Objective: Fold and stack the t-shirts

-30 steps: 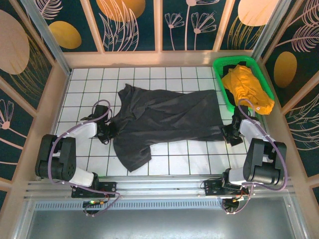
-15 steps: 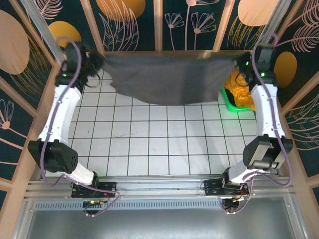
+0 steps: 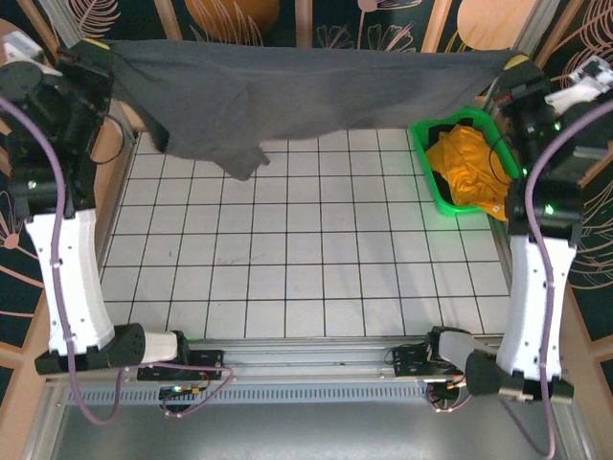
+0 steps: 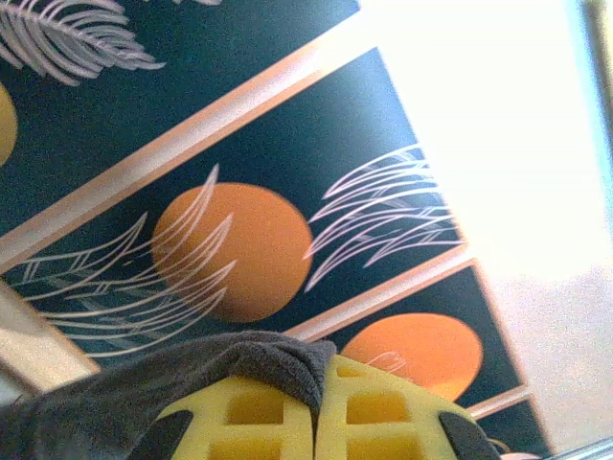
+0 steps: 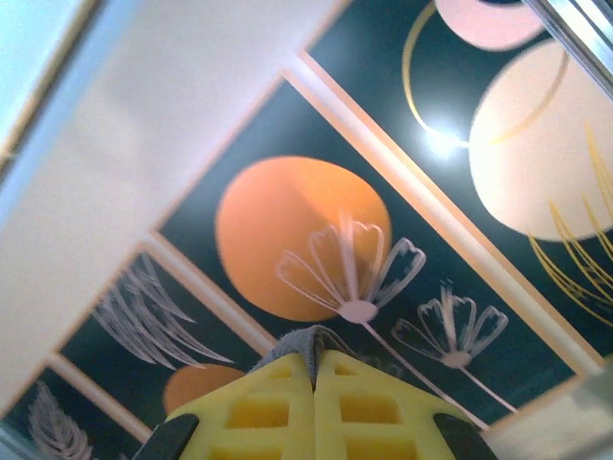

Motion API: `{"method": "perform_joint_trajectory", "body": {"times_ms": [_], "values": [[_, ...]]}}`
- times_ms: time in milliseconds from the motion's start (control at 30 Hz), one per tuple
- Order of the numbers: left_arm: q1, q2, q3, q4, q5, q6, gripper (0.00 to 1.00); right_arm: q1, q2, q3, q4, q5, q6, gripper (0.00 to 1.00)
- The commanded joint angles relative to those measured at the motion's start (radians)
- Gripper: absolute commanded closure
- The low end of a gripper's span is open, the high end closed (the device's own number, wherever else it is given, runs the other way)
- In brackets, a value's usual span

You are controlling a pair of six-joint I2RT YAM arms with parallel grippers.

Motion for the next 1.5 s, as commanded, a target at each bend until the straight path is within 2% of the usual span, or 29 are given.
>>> {"method": "perform_joint_trajectory", "body": {"times_ms": [0, 133, 267, 400, 533, 667, 767, 833, 933, 1067, 1100, 1133, 1200, 1233, 1300, 1367, 1467], "values": [[0.034, 0.027, -0.008, 0.014, -0.110, -0.068, 1.00, -0.030, 0.024, -0.059, 0.108, 0.003, 0.035, 1.00], [0.037, 0.102, -0.070, 0.077, -0.034, -0.123, 1.00, -0.030, 0.135, -0.060, 0.137, -0.105, 0.094, 1.00], [0.041, 0.267, 0.013, 0.084, 0.090, -0.123, 1.00, -0.030, 0.300, 0.009, 0.134, -0.197, 0.155, 1.00], [0.047, 0.475, 0.224, 0.067, 0.193, -0.103, 1.00, -0.016, 0.459, 0.142, 0.130, -0.249, 0.174, 1.00], [0.064, 0.620, 0.495, 0.025, 0.226, -0.113, 1.00, -0.016, 0.576, 0.319, 0.070, -0.260, 0.174, 1.00], [0.098, 0.608, 0.548, 0.069, 0.256, -0.158, 1.00, -0.018, 0.606, 0.427, 0.006, -0.219, 0.147, 1.00], [0.109, 0.522, 0.496, 0.038, 0.242, -0.136, 1.00, -0.022, 0.555, 0.399, -0.037, -0.161, 0.122, 1.00], [0.111, 0.435, 0.434, -0.042, 0.193, -0.087, 1.00, -0.023, 0.488, 0.321, -0.067, -0.115, 0.102, 1.00], [0.110, 0.239, 0.171, -0.124, 0.104, -0.027, 1.00, -0.021, 0.317, 0.065, -0.086, -0.036, 0.088, 1.00], [0.109, -0.046, -0.397, -0.079, 0.023, 0.001, 0.99, -0.010, 0.080, -0.345, -0.153, 0.028, 0.082, 1.00], [0.109, -0.106, -0.546, -0.057, 0.022, 0.001, 0.90, -0.005, 0.022, -0.462, -0.161, 0.019, 0.082, 0.98], [0.109, -0.150, -0.669, -0.040, 0.019, 0.003, 0.82, -0.002, -0.016, -0.548, -0.169, 0.013, 0.090, 0.87], [0.109, -0.224, -0.903, -0.028, 0.001, 0.013, 0.56, -0.003, -0.107, -0.755, -0.203, -0.011, 0.133, 0.55], [0.109, -0.241, -0.982, -0.023, -0.009, 0.030, 0.48, -0.003, -0.132, -0.829, -0.215, -0.023, 0.139, 0.41], [0.110, -0.251, -1.124, -0.031, -0.030, 0.060, 0.38, -0.002, -0.147, -0.919, -0.299, 0.004, 0.145, 0.33], [0.108, -0.244, -1.188, -0.036, -0.042, 0.074, 0.37, -0.004, -0.127, -0.954, -0.328, -0.002, 0.142, 0.32], [0.095, -0.227, -1.186, -0.039, -0.054, 0.081, 0.38, 0.012, -0.076, -0.919, -0.362, 0.020, 0.117, 0.33]]}}
